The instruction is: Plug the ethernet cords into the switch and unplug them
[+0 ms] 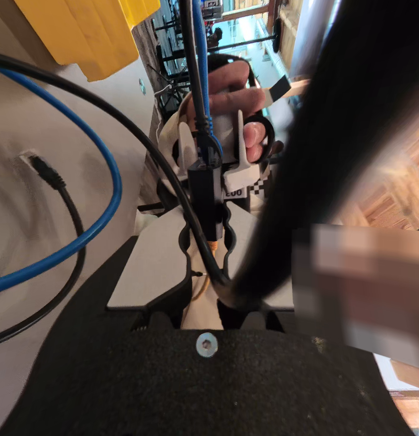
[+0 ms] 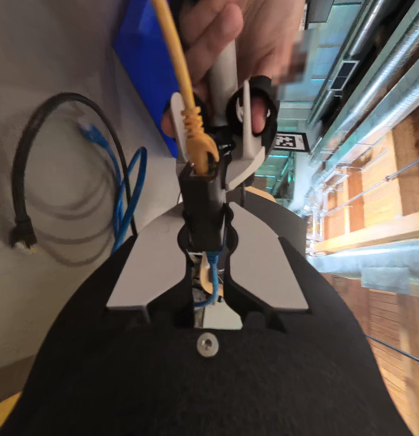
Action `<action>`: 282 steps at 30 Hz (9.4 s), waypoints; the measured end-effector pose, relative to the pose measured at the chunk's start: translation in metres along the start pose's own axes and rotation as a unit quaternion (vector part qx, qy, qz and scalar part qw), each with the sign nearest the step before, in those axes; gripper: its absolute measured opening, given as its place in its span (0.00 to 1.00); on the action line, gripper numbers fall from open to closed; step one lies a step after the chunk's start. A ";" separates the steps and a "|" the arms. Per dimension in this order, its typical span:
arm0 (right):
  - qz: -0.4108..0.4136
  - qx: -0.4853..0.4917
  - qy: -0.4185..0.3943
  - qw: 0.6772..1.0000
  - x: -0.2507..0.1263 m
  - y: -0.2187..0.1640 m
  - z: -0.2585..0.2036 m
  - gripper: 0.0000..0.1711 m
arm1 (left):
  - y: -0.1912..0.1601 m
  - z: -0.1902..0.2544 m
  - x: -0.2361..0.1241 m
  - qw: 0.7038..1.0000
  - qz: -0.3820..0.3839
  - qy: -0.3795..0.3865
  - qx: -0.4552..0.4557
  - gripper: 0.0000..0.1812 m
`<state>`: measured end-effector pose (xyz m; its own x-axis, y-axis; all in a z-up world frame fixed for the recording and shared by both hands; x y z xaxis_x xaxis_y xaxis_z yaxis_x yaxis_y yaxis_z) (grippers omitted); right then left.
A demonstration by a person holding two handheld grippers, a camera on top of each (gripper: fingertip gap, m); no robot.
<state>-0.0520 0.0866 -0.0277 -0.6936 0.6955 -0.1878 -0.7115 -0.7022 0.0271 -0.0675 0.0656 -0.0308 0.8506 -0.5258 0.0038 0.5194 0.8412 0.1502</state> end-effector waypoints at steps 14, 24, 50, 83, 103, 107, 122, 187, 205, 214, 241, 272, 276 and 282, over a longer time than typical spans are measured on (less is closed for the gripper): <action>-0.008 0.114 -0.155 0.981 0.020 -0.024 -0.030 0.14 | -0.024 -0.005 -0.041 0.959 0.186 0.091 0.193 0.20; 0.036 0.069 -0.163 0.984 0.028 -0.015 -0.050 0.14 | -0.015 -0.042 -0.033 0.964 0.245 0.015 0.098 0.16; 0.069 0.035 -0.219 0.973 0.029 -0.024 -0.027 0.14 | 0.005 -0.033 -0.021 0.974 0.201 0.019 0.102 0.12; -0.033 0.102 -0.159 0.982 0.041 -0.049 -0.047 0.15 | 0.008 -0.055 -0.014 0.800 0.152 0.370 0.447 0.17; -0.098 0.178 -0.132 0.970 0.043 -0.067 -0.044 0.14 | 0.002 -0.057 -0.040 0.658 0.140 0.521 0.525 0.07; -0.091 0.173 -0.120 0.973 0.054 -0.053 -0.048 0.14 | 0.004 -0.093 -0.055 0.705 0.132 0.528 0.455 0.07; -0.076 0.177 -0.091 0.977 0.057 -0.051 -0.064 0.14 | 0.030 -0.075 -0.040 0.732 0.188 0.455 0.471 0.43; 0.092 0.448 0.041 0.889 0.025 -0.031 -0.060 0.07 | 0.048 -0.081 -0.066 0.262 -0.044 0.645 0.717 0.13; 0.097 0.201 0.133 0.966 0.050 0.008 -0.039 0.10 | 0.032 -0.072 -0.079 0.276 -0.037 0.656 0.702 0.13; 0.117 0.193 0.126 0.966 0.047 0.020 -0.034 0.08 | 0.032 -0.069 -0.080 0.277 -0.035 0.655 0.702 0.13; 0.077 0.163 0.164 0.970 0.047 0.013 -0.044 0.09 | 0.028 -0.073 -0.077 0.276 -0.046 0.648 0.708 0.13; 0.005 0.662 0.127 0.738 0.032 0.005 -0.036 0.08 | 0.038 -0.059 -0.092 0.151 -0.022 0.704 0.694 0.13; 0.025 0.734 0.086 0.673 0.034 0.003 -0.034 0.07 | 0.038 -0.058 -0.093 0.157 -0.016 0.706 0.690 0.13; 0.012 0.730 0.078 0.679 0.032 0.001 -0.041 0.07 | 0.038 -0.061 -0.090 0.161 -0.021 0.703 0.692 0.13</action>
<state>-0.0702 0.1021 -0.0735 -0.7669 0.5828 -0.2687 -0.1329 0.2654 0.9549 -0.1192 0.1527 -0.0859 0.5314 0.8403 -0.1074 0.8394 -0.5051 0.2010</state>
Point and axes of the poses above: each gripper's, where its closed fingertips meet, x out along the fingers, y out of its top, z = x × y across the jaws, the point moved 1 cm from there along -x, back along the fingers, and after that the axes turned 11 degrees about z, right-handed, at the moved point
